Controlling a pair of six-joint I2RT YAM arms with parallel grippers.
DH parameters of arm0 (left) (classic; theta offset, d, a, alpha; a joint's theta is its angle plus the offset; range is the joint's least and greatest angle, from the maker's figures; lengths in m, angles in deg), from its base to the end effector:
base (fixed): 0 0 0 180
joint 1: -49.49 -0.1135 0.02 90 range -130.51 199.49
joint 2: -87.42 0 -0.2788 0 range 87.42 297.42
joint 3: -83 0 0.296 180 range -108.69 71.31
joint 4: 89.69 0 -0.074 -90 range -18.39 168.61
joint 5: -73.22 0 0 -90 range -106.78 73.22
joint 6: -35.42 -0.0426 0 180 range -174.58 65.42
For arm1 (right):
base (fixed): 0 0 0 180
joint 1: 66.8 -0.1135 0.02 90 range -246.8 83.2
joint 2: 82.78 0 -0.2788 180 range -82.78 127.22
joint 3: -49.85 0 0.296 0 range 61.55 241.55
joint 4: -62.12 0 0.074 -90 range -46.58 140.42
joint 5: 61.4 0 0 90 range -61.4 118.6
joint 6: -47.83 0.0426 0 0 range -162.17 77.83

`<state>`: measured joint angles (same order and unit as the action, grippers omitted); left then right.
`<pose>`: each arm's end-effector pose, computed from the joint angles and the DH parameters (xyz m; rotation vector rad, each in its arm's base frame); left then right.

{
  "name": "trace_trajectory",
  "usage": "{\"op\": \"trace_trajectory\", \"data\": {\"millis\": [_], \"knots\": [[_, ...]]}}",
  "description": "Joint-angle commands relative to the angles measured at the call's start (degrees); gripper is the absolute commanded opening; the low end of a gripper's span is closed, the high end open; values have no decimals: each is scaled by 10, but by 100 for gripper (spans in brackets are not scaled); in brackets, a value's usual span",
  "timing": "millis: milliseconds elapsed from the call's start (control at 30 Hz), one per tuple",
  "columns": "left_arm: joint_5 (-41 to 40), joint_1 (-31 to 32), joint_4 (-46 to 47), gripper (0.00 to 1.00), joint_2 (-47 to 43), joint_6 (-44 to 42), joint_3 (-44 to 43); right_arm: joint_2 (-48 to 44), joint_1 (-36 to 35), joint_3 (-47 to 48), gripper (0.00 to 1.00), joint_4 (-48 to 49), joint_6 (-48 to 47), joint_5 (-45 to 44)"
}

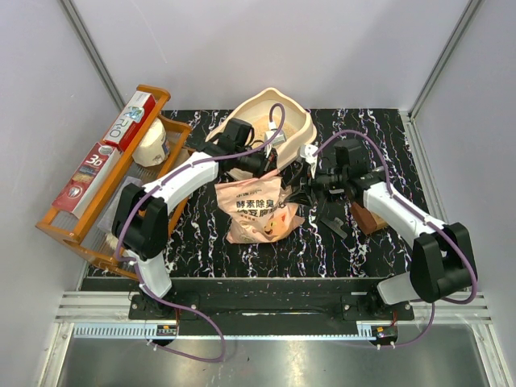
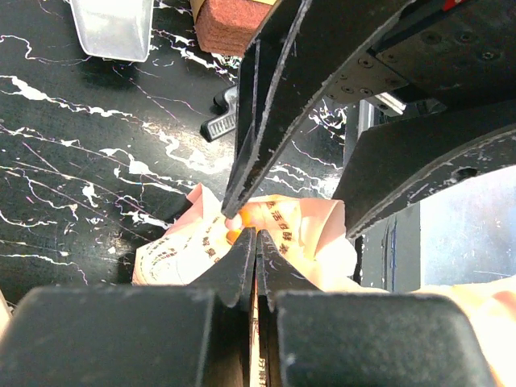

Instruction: Fill the litter box with clean litter

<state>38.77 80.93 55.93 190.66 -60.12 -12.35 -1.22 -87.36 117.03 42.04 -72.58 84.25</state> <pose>0.3653 -0.2645 0.2783 1.1834 1.9232 -1.3469 0.3122 0.1547 0.2603 -1.3203 1.5179 0.9316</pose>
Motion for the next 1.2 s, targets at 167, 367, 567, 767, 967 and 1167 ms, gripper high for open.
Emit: {"op": "trace_trajectory", "data": {"millis": [167, 367, 567, 767, 967, 1167], "knots": [[26, -2, -3, 0, 4, -12, -30, 20, 2, 28, 61, -18, -28, 63], [29, -2, -5, 0, 5, -13, -32, 39, 2, 26, 60, -16, -50, 73], [27, -2, -15, 0, 4, -22, -29, 46, 1, 33, 56, -9, -50, 86], [22, -11, -20, 0, 7, -24, -34, 46, 3, 37, 22, -29, -49, 96], [9, -77, -99, 2, -19, -79, -72, 32, 24, 45, 6, -33, -10, 86], [-7, -140, -134, 27, -107, -111, -12, 30, 38, 66, 0, -53, 14, 62]]}}
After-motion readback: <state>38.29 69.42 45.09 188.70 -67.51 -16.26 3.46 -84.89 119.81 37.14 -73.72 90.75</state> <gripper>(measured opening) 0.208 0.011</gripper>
